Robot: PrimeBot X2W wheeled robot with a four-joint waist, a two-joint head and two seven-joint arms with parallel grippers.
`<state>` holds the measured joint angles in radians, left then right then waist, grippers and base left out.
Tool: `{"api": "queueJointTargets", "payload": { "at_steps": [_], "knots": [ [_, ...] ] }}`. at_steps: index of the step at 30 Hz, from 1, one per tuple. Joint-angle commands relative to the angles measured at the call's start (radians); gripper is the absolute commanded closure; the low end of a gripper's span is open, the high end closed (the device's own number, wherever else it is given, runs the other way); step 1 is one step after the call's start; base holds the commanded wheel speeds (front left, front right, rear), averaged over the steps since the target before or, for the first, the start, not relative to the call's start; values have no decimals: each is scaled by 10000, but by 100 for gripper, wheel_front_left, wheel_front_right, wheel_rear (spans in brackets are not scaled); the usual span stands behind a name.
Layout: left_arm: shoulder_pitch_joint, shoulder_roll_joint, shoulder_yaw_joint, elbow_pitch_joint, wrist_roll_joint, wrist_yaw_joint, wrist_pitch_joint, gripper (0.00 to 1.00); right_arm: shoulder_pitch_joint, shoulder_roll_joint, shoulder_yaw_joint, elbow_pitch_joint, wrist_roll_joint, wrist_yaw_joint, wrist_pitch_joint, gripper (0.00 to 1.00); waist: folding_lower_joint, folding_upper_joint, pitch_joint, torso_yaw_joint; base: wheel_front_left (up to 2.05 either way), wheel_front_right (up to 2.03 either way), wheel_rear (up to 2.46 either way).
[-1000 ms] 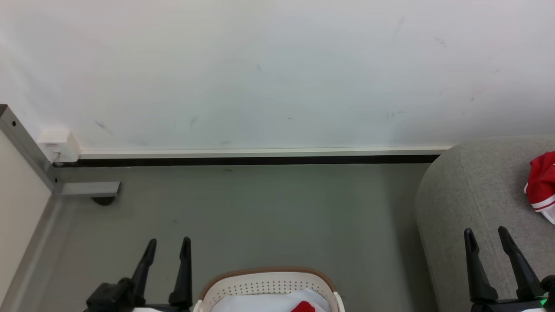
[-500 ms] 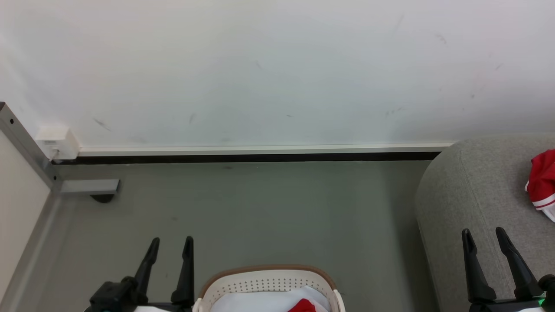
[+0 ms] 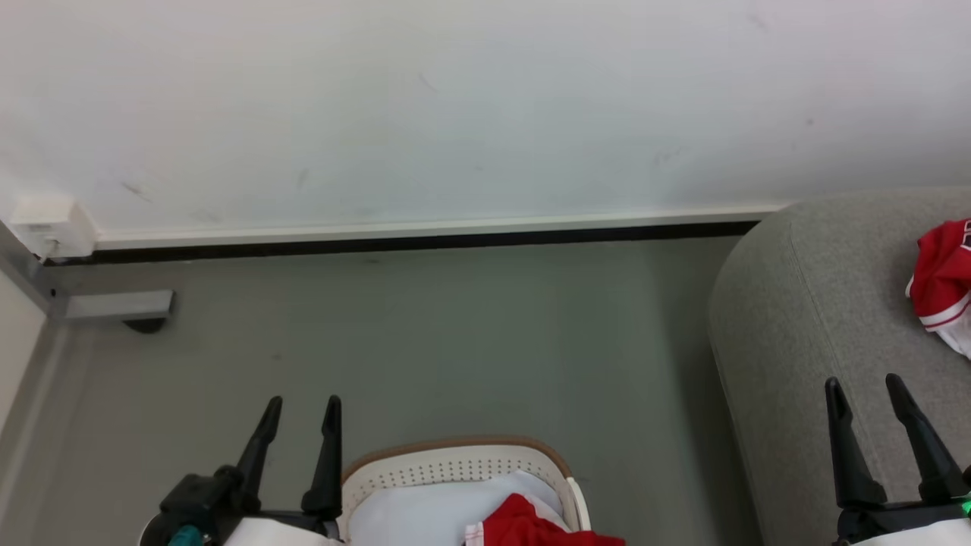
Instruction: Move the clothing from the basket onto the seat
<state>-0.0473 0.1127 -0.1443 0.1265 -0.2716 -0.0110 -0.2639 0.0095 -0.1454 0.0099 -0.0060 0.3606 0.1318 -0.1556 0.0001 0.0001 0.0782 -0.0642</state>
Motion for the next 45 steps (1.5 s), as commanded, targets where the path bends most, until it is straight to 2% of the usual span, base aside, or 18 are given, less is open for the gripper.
{"api": "queueJointTargets", "payload": {
  "at_steps": [1,11,20,23,32,37,45],
  "knots": [
    [-159,12,2,99,112,-75,-9,0,-107,-107,-47,-42,0,-22,-43,0,-1,-1,279,-187,0,0,0],
    [-1207,-45,-485,1049,266,-438,217,0,-618,-273,-389,97,208,-22,-333,0,-1,-1,1601,-932,0,0,0],
    [-2346,263,-966,3074,91,-850,1366,0,-1326,-222,-276,374,359,-22,-673,0,-1,-1,2746,-1915,0,0,0],
    [-2678,557,-1375,3891,368,-985,1773,0,-1520,-209,-242,519,395,-22,-783,0,-1,-1,3067,-2260,0,0,0],
    [-3845,1048,-1879,6127,-38,-1178,2554,0,-2261,37,-134,627,636,-22,-1046,0,-1,-1,4335,-3104,0,0,0],
    [-4613,1177,-2511,7036,-111,-1188,2813,0,-2667,257,-168,465,718,-22,-1095,0,-1,-1,5115,-3386,0,0,0],
    [-5655,1239,-4031,7851,-891,-1196,3520,0,-3140,596,-361,163,852,-24,-1098,0,-1,-1,6115,-3700,0,0,0]
  ]
}}
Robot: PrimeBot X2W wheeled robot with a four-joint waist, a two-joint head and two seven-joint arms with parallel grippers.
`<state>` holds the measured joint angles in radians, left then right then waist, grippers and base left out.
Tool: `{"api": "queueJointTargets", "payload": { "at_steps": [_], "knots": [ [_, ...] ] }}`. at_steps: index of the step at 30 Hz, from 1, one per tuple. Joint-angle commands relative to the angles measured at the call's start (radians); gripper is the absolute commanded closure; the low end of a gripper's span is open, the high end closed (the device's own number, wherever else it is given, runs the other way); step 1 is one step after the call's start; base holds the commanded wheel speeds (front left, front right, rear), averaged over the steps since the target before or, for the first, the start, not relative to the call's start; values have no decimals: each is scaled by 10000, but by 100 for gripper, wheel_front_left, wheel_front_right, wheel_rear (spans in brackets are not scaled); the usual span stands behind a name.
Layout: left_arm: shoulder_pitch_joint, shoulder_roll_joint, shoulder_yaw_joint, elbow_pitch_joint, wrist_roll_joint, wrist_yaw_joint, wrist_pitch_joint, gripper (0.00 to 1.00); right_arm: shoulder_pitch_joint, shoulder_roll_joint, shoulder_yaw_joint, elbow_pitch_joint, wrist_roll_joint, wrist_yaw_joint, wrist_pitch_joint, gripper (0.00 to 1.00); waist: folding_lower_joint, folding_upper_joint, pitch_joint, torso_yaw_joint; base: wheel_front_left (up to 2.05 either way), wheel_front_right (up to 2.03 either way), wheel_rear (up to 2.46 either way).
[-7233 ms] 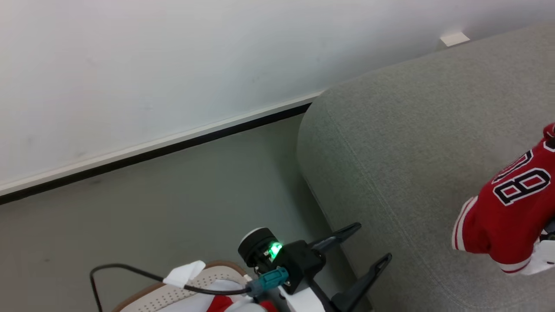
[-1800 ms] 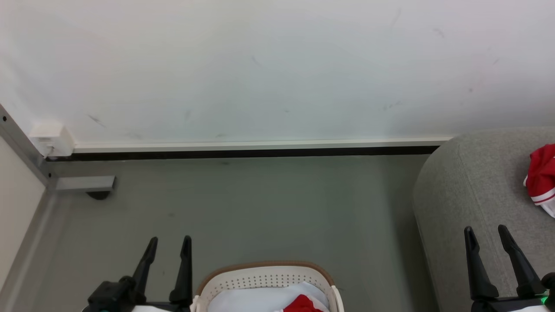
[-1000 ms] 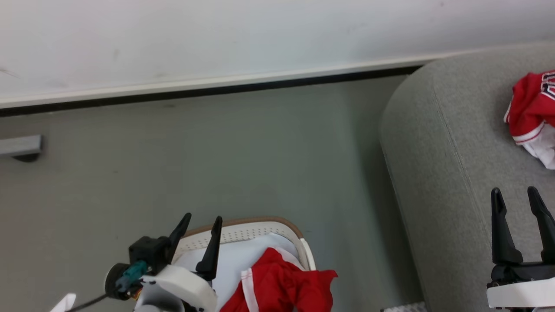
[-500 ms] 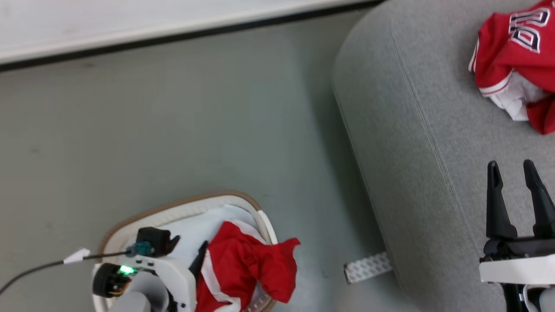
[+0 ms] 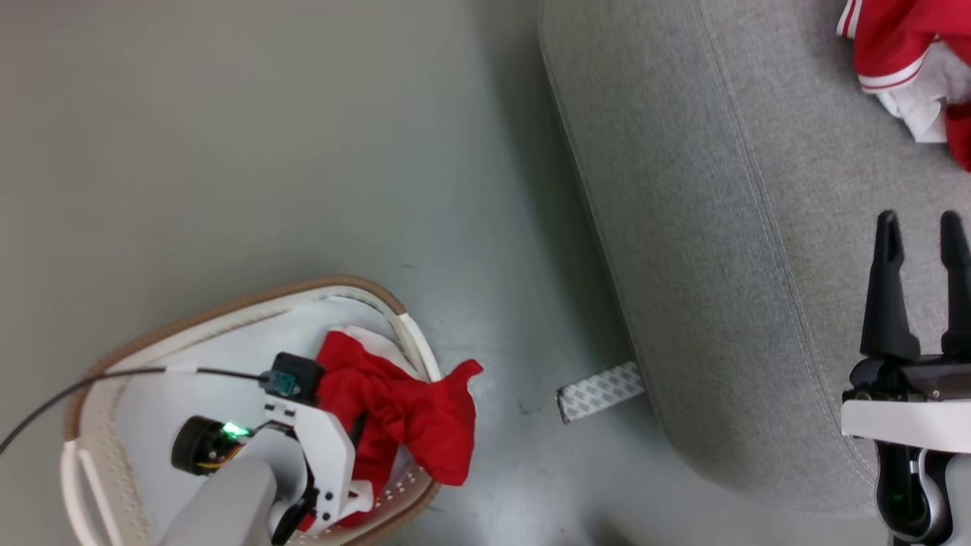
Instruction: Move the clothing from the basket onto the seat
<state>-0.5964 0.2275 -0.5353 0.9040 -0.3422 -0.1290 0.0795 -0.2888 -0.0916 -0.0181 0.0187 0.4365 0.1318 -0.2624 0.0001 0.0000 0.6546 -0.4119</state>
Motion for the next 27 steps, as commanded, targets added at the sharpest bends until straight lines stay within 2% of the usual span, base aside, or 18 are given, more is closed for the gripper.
{"api": "queueJointTargets", "payload": {
  "at_steps": [1,4,9,19,20,22,27],
  "knots": [
    [-258,124,-302,137,-333,-17,183,0,-196,108,-102,-122,111,-22,-30,0,-1,0,451,-283,0,0,0],
    [-496,214,-520,484,-858,-16,649,0,-260,206,-54,-148,164,-22,-31,0,-1,0,720,-497,0,0,0],
    [-829,346,-1059,968,-1136,-1,1217,0,-397,322,-4,-153,203,-22,-32,0,-1,0,1006,-869,0,0,0],
    [-1397,339,-1995,1415,-1780,-1,1737,0,-396,414,0,-375,22,-22,-31,0,-1,0,1476,-700,9,9,9],
    [-1464,340,-2077,1419,-1860,-1,1768,22,-401,413,3,-403,34,-22,-33,0,-1,0,1532,-672,5,5,5],
    [-1593,352,-2225,1347,-2087,-1,1678,100,-398,416,26,-421,124,-22,-33,0,-1,0,1585,-643,0,0,0],
    [-1710,585,-2618,1188,-2492,-1,1362,100,-585,416,188,-292,279,-22,-32,0,-1,0,1558,-657,0,0,0]
  ]
}}
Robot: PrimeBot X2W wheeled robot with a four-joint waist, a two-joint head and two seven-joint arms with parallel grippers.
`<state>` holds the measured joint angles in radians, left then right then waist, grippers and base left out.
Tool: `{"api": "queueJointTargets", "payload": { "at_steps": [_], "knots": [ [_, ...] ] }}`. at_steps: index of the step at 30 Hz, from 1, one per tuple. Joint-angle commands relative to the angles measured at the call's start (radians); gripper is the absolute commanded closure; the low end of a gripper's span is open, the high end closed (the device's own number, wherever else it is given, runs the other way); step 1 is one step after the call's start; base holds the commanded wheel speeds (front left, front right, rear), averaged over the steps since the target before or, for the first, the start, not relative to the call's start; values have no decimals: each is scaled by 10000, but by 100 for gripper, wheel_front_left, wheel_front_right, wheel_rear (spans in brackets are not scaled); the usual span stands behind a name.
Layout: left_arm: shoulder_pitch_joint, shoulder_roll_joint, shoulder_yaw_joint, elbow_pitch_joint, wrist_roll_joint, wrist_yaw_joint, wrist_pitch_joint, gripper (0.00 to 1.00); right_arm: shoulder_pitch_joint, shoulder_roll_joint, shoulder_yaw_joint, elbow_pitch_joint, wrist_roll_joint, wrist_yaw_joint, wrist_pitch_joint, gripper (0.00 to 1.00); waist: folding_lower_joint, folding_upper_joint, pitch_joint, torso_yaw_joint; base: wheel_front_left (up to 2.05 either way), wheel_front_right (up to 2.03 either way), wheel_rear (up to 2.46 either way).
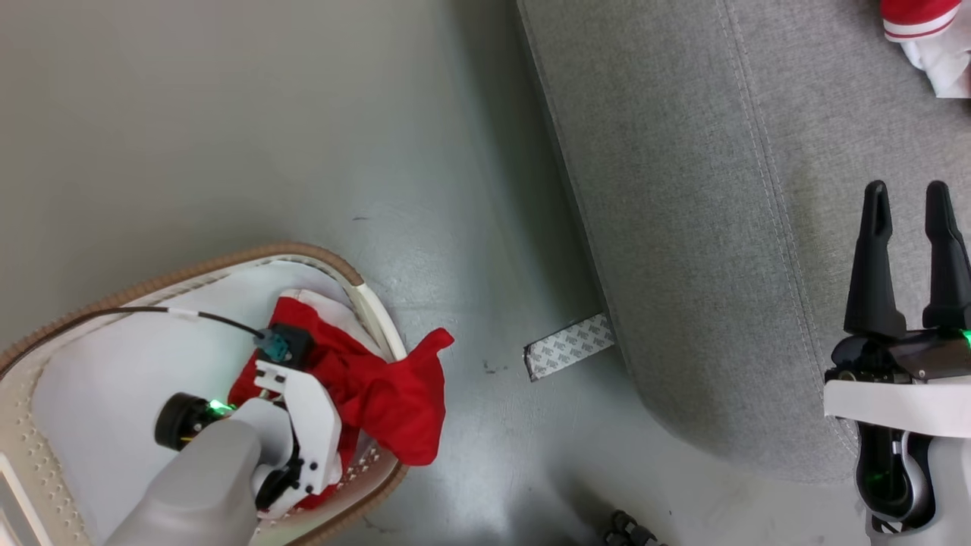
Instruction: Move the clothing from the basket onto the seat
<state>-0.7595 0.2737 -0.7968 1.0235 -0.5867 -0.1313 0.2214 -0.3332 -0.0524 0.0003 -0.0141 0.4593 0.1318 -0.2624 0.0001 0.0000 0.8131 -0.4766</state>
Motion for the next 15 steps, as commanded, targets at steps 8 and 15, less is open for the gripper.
{"api": "queueJointTargets", "payload": {
  "at_steps": [8,15],
  "knots": [
    [209,-127,-514,32,-669,22,-726,100,-152,21,-91,245,-272,-22,-32,0,-1,0,-1020,402,0,0,0],
    [496,-563,-964,-341,-1170,22,-1811,100,125,15,-131,329,-729,-22,-32,0,-1,0,-2394,1160,0,0,0]
  ]
}}
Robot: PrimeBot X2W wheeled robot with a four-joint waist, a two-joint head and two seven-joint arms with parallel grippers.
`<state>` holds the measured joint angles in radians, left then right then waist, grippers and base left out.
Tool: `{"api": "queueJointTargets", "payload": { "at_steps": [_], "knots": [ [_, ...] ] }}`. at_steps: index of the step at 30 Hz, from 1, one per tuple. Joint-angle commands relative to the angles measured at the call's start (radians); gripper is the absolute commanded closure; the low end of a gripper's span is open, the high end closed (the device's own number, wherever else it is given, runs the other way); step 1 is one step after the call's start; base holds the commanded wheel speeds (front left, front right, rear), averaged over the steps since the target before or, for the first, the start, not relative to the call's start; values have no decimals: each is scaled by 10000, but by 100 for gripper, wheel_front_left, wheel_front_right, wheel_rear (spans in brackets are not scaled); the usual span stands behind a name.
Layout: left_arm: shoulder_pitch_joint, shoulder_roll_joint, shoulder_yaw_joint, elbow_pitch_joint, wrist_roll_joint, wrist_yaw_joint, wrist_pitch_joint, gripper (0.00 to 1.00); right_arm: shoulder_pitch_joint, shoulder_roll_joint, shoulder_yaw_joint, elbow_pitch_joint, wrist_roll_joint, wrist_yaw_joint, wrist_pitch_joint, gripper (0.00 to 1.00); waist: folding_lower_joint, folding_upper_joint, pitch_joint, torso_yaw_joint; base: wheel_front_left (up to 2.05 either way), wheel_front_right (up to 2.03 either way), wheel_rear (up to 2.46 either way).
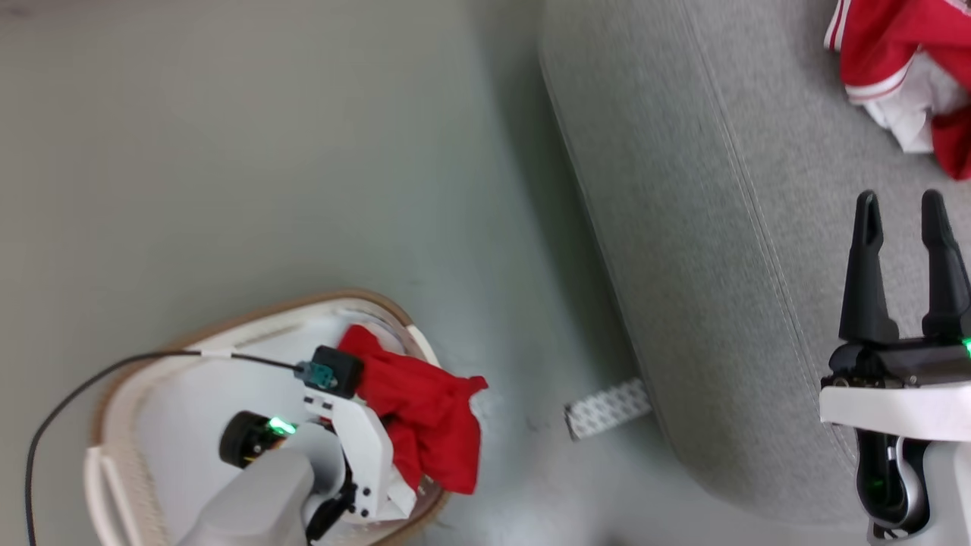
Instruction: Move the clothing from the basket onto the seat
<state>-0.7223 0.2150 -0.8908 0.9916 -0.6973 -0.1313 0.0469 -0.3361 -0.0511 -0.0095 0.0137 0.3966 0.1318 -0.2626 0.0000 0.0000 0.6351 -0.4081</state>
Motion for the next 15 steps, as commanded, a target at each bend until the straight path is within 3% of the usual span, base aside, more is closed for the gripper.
{"api": "queueJointTargets", "payload": {
  "at_steps": [1,9,15],
  "knots": [
    [152,-19,-98,-76,-97,22,-229,100,190,1,-42,73,-166,-22,-30,0,0,0,-821,589,0,0,0],
    [612,-352,-424,-589,-636,21,-1444,100,522,-254,-12,332,-408,-22,-30,0,0,0,-2533,1469,0,0,0],
    [984,-255,-540,-1461,-1026,21,-2228,100,874,-415,88,545,-461,-22,-31,0,0,0,-3604,1987,0,0,0]
  ]
}}
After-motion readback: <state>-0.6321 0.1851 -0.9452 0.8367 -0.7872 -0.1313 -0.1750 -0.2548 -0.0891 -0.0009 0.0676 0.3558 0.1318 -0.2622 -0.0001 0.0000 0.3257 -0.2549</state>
